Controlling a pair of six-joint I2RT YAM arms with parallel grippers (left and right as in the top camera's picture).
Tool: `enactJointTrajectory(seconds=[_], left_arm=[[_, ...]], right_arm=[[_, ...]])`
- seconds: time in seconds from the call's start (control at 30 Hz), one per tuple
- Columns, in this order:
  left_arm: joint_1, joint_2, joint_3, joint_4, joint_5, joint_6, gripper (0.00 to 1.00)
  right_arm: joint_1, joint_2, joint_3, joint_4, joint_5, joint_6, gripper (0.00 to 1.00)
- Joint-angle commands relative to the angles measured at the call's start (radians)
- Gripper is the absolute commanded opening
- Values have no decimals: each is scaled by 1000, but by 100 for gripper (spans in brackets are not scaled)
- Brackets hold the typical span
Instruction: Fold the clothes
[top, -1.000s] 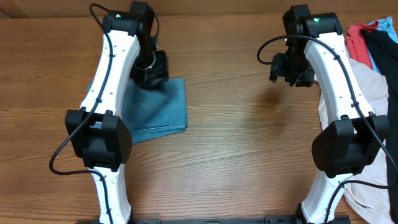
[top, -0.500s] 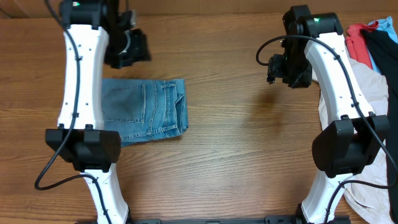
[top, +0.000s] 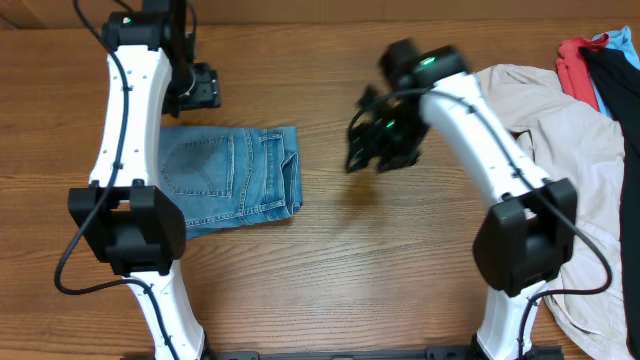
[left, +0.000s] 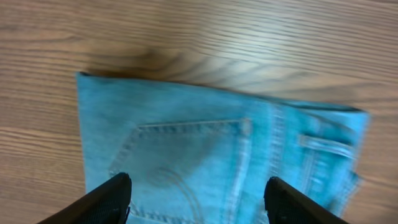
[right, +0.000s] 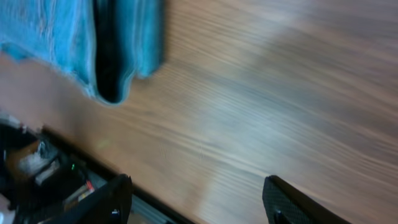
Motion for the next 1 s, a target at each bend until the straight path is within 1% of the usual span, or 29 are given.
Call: enactJointTrajectory(seconds=[0.0,0.1,0.17,0.23,0.33,0.43,0.6,0.67,0.7,0.73,0.8,0.83,0.87,0.97], left_arm=[[56,20,-50,30,-29,33,72],[93,52,-67,47,-28,35,72],[118,86,-75,57,-28,37,73],[129,111,-75,58,-24,36,73],[132,150,-75,54,-25,37,73],[133,186,-75,48,-24,36,73],[133,230,-76,33,-25,36,74],[133,245,-76,14,-25,36,73],[133,253,-76,-5,-26,36,73],[133,262,-76,-21,-26,36,76],[133,278,-79,-60,-26,36,76],[134,285,-83,-84,-26,36,76],[134,295,-90,-102,-26,36,75],[135,311,-127,-157,-50,22,66]], right_arm=[[82,-4,-67,52,-80,9,72],[155,-4,-134,148,-80,32,80],[211,-2,-183,246,-76,41,82],[238,-2,-209,319,-20,86,83],[265,-2,-249,433,63,147,86],[280,6,-289,533,68,159,88],[283,42,-323,632,80,159,89],[283,53,-342,674,90,159,82],[283,60,-348,691,95,159,74],[283,69,-350,705,101,160,58],[283,85,-350,722,115,163,20],[283,91,-350,726,124,164,11],[283,96,-350,726,139,163,8],[281,112,-350,724,237,167,8]])
